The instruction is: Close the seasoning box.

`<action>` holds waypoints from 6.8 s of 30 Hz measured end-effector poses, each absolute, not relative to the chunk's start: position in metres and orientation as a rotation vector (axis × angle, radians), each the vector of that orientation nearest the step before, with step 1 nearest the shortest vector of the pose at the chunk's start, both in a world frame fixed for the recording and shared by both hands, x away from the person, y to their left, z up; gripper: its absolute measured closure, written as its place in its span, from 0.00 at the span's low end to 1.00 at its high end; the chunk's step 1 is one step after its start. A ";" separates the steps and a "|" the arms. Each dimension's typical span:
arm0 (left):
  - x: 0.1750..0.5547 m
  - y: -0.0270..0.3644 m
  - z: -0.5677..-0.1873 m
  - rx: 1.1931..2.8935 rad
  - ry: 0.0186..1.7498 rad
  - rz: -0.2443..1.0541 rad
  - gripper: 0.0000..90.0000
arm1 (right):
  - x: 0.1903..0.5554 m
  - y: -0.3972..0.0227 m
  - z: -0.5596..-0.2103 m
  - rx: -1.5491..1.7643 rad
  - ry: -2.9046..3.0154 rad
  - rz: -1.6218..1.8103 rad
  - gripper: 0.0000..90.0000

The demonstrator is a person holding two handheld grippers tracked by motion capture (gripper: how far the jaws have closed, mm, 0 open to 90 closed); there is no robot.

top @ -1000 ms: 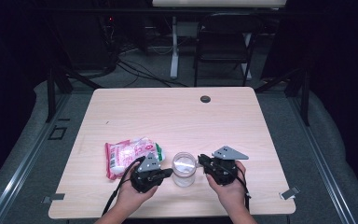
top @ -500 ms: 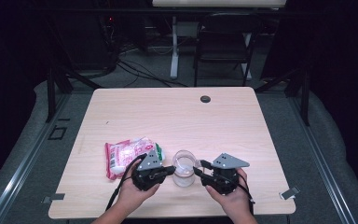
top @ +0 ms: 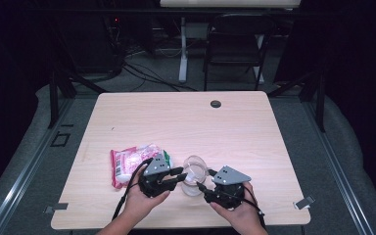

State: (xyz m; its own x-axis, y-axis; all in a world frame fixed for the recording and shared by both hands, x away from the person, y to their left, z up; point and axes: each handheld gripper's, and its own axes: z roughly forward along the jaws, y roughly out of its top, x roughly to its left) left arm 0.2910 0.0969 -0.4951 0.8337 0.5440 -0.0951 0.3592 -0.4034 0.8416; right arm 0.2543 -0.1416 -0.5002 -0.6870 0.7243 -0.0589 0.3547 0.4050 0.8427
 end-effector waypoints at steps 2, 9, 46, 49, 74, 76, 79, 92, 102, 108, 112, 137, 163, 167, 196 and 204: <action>0.291 0.097 -0.495 2.029 0.669 0.242 0.77 | 0.255 -0.140 -0.501 0.915 2.247 1.191 0.49; 0.292 0.097 -0.497 2.025 0.676 0.250 0.72 | 0.256 -0.139 -0.503 0.926 2.237 1.173 0.51; 0.303 0.090 -0.515 2.039 0.713 0.268 0.69 | 0.256 -0.148 -0.502 0.977 2.184 1.228 0.57; 0.304 0.091 -0.515 2.041 0.710 0.272 0.69 | 0.257 -0.150 -0.502 0.983 2.183 1.230 0.57; 0.303 0.091 -0.515 2.041 0.709 0.268 0.70 | 0.261 -0.175 -0.501 1.094 2.130 1.291 0.66; 0.303 0.091 -0.515 2.042 0.708 0.270 0.70 | 0.261 -0.175 -0.501 1.092 2.130 1.285 0.66; 0.303 0.091 -0.515 2.042 0.707 0.271 0.70 | 0.261 -0.173 -0.502 1.093 2.136 1.272 0.66; 0.301 0.091 -0.514 2.035 0.710 0.313 0.66 | 0.268 -0.171 -0.509 1.117 2.155 1.279 0.67; 0.299 0.099 -0.511 2.017 0.728 0.322 0.63 | 0.276 -0.169 -0.515 1.141 2.154 1.286 0.73; 0.301 0.107 -0.511 2.016 0.752 0.332 0.63 | 0.282 -0.174 -0.516 1.173 2.155 1.308 0.76; 0.301 0.111 -0.512 2.016 0.767 0.337 0.63 | 0.286 -0.176 -0.517 1.179 2.145 1.316 0.78; 0.302 0.142 -0.513 1.985 0.872 0.397 0.63 | 0.302 -0.187 -0.520 1.216 2.145 1.364 0.77; 0.314 0.151 -0.526 2.042 0.896 0.396 0.59 | 0.303 -0.187 -0.520 1.217 2.144 1.400 0.84; 0.314 0.150 -0.529 2.052 0.890 0.390 0.59 | 0.305 -0.185 -0.520 1.202 2.156 1.391 0.84; 0.316 0.134 -0.549 2.206 0.842 0.639 0.47 | 0.300 -0.185 -0.518 1.166 2.138 1.407 0.72; 0.324 0.127 -0.561 2.269 0.829 0.754 0.45 | 0.295 -0.188 -0.517 1.159 2.128 1.404 0.71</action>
